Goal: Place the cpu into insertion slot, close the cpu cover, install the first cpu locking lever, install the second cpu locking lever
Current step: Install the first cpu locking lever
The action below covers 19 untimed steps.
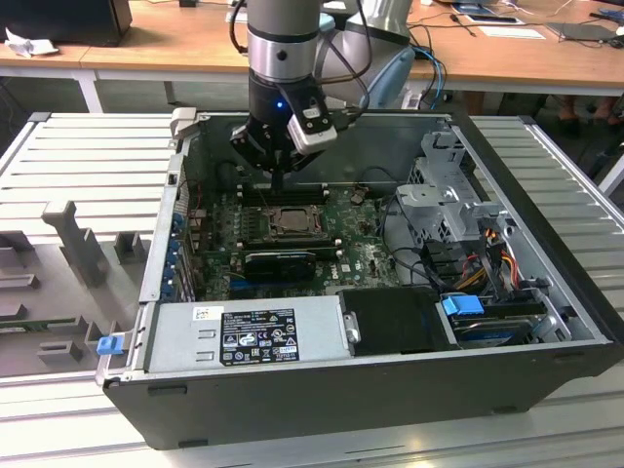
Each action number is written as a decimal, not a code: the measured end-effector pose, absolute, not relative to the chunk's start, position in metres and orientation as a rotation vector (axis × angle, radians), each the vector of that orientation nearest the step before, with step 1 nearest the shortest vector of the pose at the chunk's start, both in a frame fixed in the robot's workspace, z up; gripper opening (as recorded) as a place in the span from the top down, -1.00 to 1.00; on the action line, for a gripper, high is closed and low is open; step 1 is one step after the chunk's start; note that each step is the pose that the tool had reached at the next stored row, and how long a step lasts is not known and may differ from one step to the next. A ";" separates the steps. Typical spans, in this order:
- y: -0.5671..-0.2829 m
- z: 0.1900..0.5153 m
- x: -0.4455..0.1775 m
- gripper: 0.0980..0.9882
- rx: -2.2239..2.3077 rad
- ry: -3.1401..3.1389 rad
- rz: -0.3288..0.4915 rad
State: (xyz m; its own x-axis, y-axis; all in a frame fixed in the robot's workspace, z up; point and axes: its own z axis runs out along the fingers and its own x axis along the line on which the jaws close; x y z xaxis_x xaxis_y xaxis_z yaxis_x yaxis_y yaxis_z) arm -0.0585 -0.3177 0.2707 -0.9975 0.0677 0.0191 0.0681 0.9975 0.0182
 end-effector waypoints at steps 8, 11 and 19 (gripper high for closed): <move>-0.318 0.266 -0.073 0.98 -0.014 -3.122 -0.051; -0.318 0.266 -0.083 0.98 -0.014 -3.123 -0.056; -0.318 0.264 -0.094 0.98 -0.014 -3.126 -0.057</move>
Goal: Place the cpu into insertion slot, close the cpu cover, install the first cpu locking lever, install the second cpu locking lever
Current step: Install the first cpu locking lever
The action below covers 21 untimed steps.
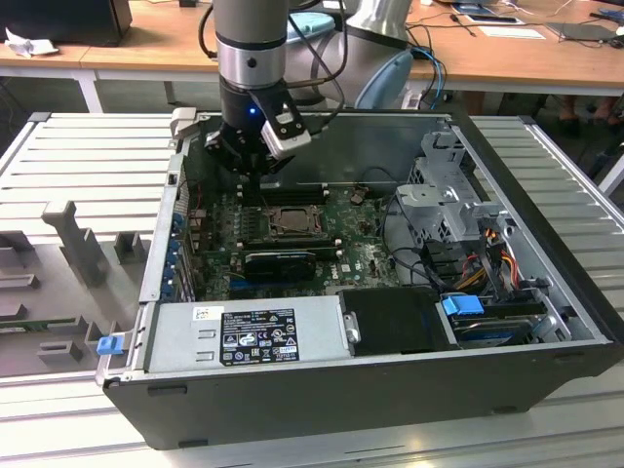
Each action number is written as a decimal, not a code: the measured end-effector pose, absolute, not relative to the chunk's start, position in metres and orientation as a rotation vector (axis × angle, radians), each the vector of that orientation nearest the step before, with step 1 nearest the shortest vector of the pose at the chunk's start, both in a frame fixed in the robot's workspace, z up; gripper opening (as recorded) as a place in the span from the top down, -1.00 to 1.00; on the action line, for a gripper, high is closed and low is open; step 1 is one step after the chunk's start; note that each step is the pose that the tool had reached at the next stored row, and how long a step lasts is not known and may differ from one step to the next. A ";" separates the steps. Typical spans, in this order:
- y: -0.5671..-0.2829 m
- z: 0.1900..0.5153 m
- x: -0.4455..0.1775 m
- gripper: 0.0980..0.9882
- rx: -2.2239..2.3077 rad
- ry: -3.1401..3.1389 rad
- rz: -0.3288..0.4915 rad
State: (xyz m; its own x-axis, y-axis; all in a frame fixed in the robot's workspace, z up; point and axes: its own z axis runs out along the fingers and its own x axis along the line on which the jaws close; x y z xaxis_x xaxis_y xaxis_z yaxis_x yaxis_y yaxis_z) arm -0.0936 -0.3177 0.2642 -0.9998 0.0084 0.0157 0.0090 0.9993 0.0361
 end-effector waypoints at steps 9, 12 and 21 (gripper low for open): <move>-0.314 0.261 -0.105 0.98 -0.007 -3.125 -0.067; -0.308 0.260 -0.108 0.98 0.001 -3.125 -0.072; -0.289 0.257 -0.108 0.98 0.024 -3.125 -0.080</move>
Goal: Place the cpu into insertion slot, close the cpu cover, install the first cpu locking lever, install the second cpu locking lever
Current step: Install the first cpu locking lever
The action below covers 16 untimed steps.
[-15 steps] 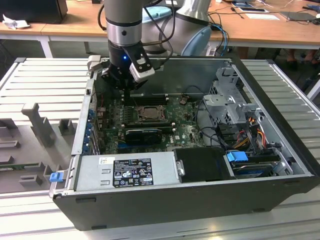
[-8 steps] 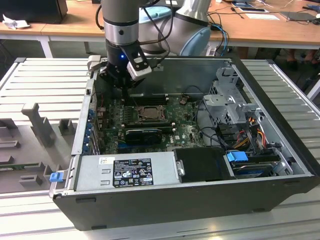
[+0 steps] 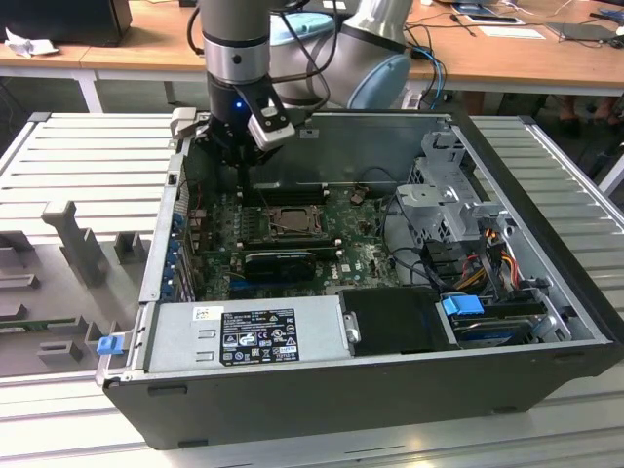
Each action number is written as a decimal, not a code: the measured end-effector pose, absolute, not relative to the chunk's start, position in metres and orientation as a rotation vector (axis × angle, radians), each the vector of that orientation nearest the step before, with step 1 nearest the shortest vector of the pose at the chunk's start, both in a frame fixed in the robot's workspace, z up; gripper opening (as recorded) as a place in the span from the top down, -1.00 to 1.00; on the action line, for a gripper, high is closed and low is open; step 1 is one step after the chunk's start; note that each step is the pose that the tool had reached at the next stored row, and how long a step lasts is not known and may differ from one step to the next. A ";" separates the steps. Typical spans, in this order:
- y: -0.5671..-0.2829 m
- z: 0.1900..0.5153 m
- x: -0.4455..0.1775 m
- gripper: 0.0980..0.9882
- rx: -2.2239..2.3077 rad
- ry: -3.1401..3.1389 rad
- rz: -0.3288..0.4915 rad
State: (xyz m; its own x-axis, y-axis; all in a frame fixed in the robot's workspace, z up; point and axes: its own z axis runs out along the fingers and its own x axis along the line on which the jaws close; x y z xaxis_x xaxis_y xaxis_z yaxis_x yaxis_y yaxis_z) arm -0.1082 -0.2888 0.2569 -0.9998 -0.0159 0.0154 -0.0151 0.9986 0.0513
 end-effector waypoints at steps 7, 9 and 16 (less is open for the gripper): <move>-0.287 0.256 -0.081 0.98 0.031 -3.124 -0.080; -0.287 0.255 -0.074 0.98 0.031 -3.124 -0.080; -0.287 0.254 -0.063 0.98 0.031 -3.124 -0.080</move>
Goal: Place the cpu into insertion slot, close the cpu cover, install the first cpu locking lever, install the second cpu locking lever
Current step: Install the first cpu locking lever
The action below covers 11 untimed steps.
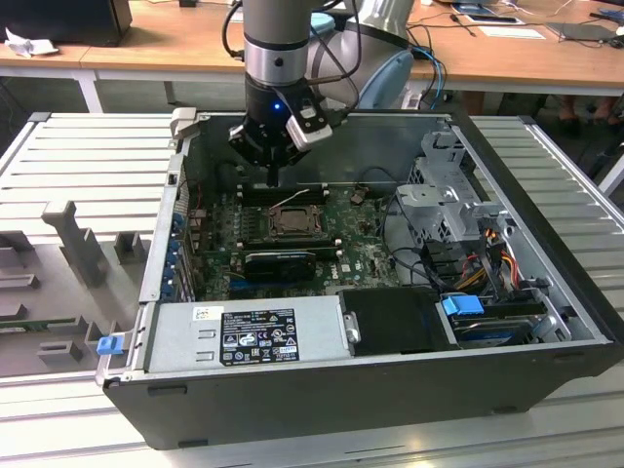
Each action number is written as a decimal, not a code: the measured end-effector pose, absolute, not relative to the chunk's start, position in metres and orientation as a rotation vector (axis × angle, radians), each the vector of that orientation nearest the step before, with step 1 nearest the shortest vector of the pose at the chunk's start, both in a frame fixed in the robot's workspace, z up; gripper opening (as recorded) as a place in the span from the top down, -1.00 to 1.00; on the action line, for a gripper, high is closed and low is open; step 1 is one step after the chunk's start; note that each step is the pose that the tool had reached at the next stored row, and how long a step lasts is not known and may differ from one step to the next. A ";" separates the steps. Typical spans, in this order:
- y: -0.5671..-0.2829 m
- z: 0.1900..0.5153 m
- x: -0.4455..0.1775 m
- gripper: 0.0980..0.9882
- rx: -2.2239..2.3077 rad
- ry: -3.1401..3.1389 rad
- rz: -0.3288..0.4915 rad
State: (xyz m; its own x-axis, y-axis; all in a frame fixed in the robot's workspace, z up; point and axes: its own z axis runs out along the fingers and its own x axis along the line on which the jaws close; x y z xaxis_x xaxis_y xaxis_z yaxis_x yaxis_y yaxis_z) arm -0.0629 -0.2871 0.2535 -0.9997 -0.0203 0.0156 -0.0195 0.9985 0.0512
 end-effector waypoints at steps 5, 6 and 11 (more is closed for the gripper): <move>-0.287 0.253 -0.063 0.98 0.032 -3.125 -0.087; -0.288 0.253 -0.063 0.98 0.032 -3.124 -0.119; -0.288 0.245 -0.056 0.98 0.047 -3.123 -0.149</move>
